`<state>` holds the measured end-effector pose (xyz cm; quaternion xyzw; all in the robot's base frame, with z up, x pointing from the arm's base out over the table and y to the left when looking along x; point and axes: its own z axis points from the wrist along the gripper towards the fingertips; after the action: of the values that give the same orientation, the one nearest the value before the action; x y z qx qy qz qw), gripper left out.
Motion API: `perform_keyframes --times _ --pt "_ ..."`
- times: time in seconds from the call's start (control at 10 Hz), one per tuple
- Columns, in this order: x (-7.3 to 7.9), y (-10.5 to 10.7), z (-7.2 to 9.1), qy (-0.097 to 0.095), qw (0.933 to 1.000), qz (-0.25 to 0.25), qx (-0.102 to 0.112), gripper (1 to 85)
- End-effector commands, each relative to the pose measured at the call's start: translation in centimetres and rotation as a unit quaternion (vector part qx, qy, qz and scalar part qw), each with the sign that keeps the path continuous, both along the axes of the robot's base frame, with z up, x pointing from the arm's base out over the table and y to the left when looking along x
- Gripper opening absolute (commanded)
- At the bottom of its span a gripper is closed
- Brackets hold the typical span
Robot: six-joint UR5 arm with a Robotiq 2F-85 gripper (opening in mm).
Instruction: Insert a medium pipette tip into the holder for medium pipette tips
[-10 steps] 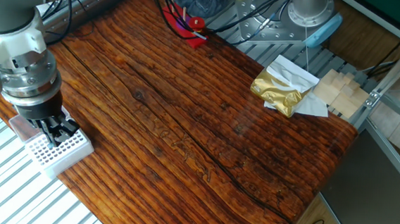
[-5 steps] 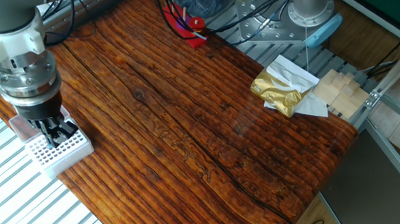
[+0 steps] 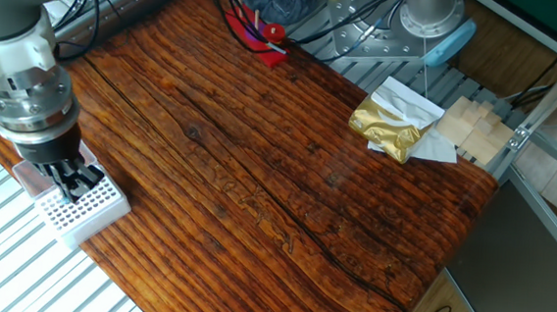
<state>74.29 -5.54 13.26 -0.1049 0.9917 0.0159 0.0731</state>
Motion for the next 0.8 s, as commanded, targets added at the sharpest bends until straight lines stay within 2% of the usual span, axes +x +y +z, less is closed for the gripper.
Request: perform_keyframes --times 0.0,0.7 --pt "0.2 -1.1 0.2 0.0 1.0 0.006 0.007 1.0" --pt "2.7 -1.7 -1.9 -0.006 0.9999 0.012 0.003 1.0"
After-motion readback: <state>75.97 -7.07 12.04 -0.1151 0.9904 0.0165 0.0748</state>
